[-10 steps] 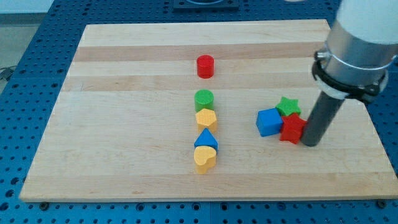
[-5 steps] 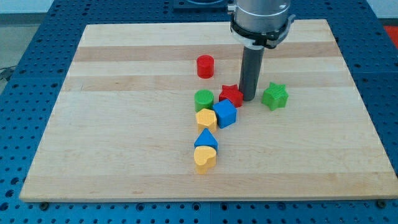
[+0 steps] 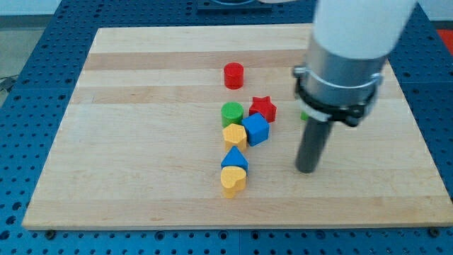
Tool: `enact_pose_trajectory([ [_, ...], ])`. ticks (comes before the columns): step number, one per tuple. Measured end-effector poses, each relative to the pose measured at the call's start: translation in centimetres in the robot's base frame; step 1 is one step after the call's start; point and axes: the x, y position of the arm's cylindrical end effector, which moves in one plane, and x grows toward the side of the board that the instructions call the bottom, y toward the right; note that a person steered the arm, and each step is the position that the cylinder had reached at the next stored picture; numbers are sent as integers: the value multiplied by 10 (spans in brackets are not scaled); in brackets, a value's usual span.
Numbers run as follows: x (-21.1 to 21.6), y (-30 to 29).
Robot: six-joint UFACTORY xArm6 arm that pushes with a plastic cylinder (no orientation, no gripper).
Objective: Place the red star at the top of the blue cube
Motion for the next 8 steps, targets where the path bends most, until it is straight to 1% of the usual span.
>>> enact_pose_trajectory([
  [1, 1, -36],
  [2, 5, -42],
  [5, -3, -50],
  [6, -22, -43],
  [8, -80, -25],
])
